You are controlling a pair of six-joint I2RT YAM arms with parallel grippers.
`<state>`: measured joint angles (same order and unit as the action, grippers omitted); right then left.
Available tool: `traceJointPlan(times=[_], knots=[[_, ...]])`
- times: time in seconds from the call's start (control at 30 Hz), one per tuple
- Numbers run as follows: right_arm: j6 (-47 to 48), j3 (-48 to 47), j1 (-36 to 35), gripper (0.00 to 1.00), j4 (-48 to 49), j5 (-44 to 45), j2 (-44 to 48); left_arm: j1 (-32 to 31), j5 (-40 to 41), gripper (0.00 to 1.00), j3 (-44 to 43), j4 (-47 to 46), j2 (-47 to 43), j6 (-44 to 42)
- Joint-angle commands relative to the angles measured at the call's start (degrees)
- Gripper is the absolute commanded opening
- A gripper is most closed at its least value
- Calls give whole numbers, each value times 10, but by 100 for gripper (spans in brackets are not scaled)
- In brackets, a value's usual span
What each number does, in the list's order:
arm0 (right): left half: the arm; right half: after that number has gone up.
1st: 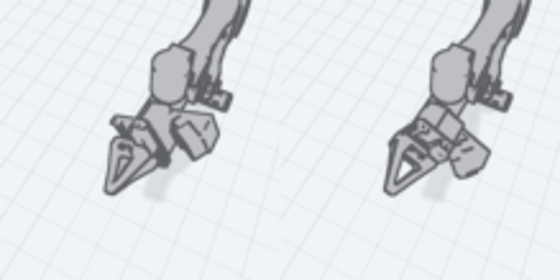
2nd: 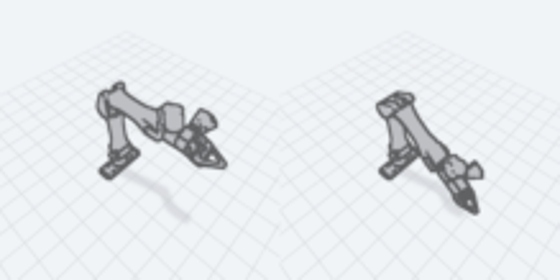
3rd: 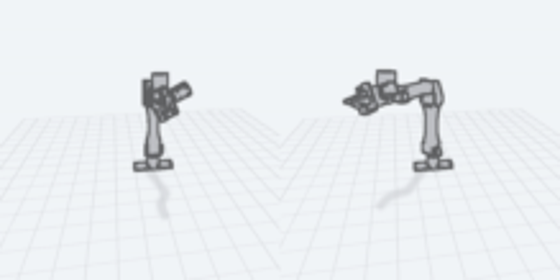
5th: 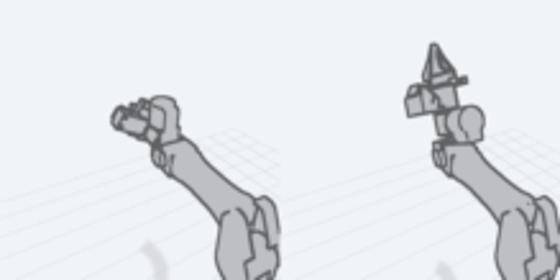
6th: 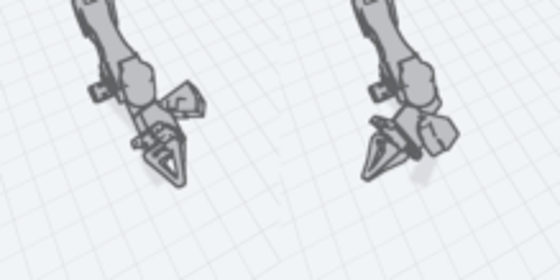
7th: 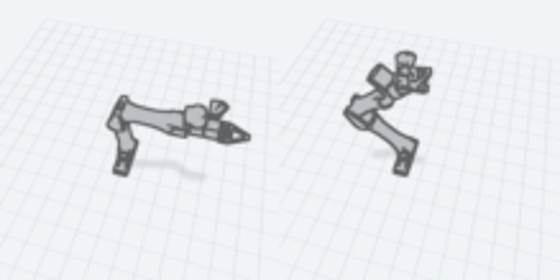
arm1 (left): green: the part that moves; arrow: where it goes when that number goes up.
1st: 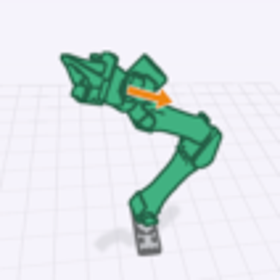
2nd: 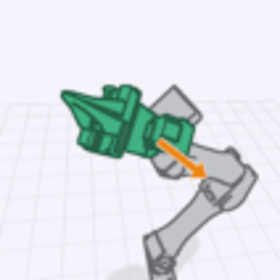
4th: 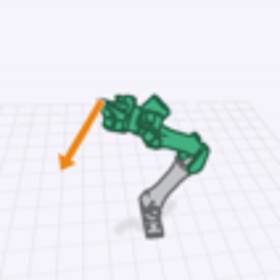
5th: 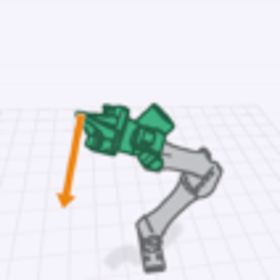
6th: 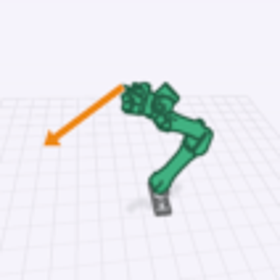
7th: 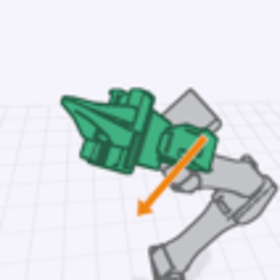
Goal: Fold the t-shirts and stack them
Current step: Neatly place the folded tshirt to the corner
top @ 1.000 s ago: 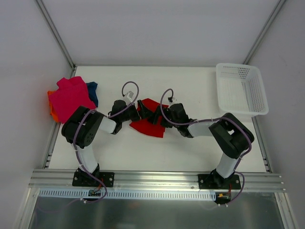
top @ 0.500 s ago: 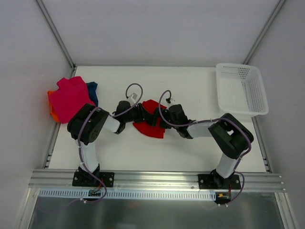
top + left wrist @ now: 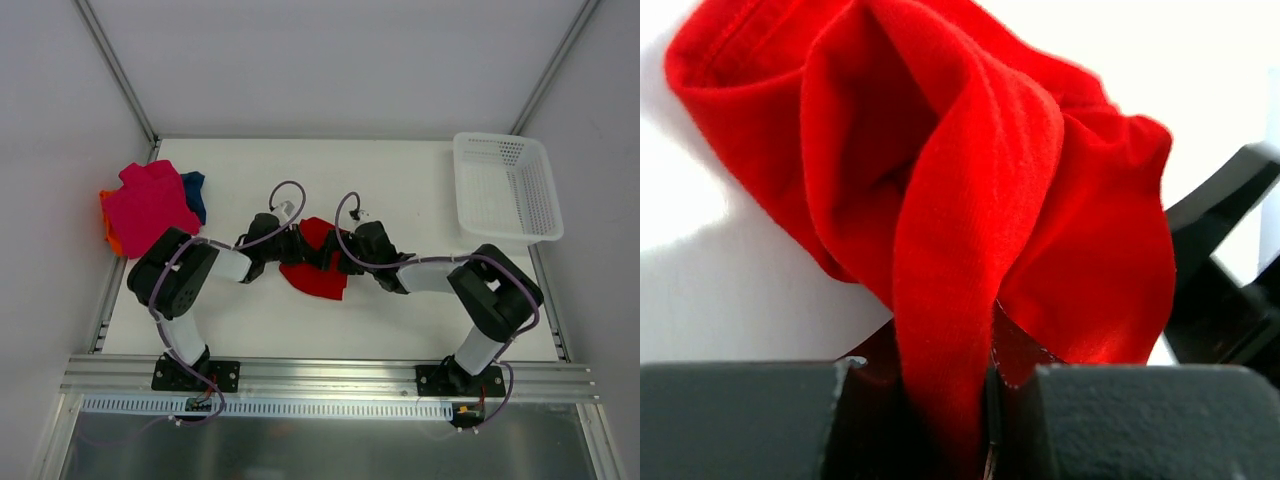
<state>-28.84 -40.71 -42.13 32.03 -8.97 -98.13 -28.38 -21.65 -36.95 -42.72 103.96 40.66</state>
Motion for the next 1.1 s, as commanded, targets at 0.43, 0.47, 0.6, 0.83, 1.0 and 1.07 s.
traceJointPlan(times=[0.43, 0.47, 0.6, 0.83, 1.0, 1.07], knots=[[113, 32, 7, 100, -258, 142, 209, 17, 242, 0, -151, 550, -239, -152], [118, 35, 7, 99, -262, 145, 215, 24, 257, 0, -156, 561, -252, -156], [127, 55, 7, 99, -262, 149, 241, 51, 280, 0, -178, 603, -272, -181], [142, 70, 8, 99, -251, 139, 240, 73, 348, 0, -225, 680, -303, -207], [148, 78, 8, 99, -224, 117, 223, 103, 391, 0, -268, 740, -314, -220], [149, 80, 8, 99, -214, 109, 213, 118, 401, 0, -282, 753, -311, -233]])
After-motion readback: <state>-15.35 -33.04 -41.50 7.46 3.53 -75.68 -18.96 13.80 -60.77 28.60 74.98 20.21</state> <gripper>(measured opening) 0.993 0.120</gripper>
